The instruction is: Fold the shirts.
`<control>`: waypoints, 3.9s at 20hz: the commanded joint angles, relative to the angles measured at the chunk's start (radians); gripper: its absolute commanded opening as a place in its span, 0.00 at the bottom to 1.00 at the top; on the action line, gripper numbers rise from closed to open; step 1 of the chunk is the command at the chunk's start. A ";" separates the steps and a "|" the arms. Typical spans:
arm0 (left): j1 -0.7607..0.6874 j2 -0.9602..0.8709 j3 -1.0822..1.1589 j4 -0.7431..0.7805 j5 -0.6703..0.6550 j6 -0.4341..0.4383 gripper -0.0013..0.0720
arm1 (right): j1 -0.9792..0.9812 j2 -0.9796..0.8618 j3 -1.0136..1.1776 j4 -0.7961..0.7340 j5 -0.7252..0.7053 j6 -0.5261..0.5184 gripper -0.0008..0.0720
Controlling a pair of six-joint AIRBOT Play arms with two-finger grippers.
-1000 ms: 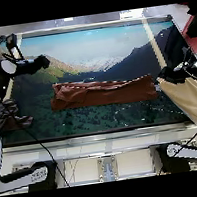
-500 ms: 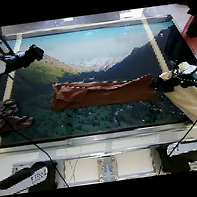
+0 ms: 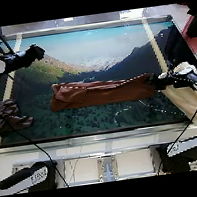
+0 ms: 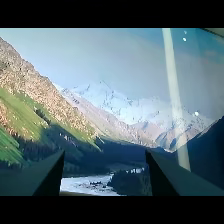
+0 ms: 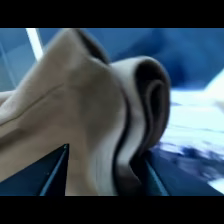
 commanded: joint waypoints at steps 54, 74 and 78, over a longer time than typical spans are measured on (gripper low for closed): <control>0.113 -0.045 0.160 0.279 -0.208 0.071 0.04 | 0.719 -0.140 0.740 -0.407 0.107 0.543 0.67; 0.113 -0.045 0.160 0.254 -0.210 0.115 0.04 | 0.698 -0.393 0.518 0.250 0.022 0.254 0.15; 0.114 -0.045 0.160 0.258 -0.213 0.116 0.04 | 0.657 -0.335 0.586 0.234 0.043 0.209 0.05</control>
